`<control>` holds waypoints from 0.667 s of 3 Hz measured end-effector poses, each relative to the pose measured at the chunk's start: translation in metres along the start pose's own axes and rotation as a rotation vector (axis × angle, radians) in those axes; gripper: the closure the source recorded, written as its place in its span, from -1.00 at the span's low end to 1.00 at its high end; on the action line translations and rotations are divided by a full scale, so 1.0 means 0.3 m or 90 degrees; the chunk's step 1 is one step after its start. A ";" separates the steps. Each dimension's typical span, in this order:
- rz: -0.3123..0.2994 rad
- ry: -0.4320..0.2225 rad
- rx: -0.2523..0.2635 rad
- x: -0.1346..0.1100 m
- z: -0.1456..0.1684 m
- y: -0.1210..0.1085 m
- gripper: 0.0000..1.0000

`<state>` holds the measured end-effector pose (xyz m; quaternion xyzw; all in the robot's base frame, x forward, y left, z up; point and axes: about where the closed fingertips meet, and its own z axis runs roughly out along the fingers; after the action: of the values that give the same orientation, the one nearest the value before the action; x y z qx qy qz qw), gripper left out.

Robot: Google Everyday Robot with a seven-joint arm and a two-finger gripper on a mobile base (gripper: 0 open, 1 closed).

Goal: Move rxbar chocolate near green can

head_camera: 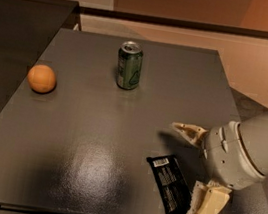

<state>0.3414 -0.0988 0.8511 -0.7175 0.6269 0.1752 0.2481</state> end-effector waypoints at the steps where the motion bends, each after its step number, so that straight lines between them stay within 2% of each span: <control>1: -0.004 -0.001 -0.011 0.024 0.037 0.006 -1.00; 2: -0.003 -0.001 -0.021 0.048 0.056 0.010 -1.00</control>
Offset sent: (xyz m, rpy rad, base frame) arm 0.0020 -0.0078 -0.0351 -0.0025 0.0485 0.0271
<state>0.3417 -0.1012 0.8290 -0.7227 0.6222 0.1855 0.2370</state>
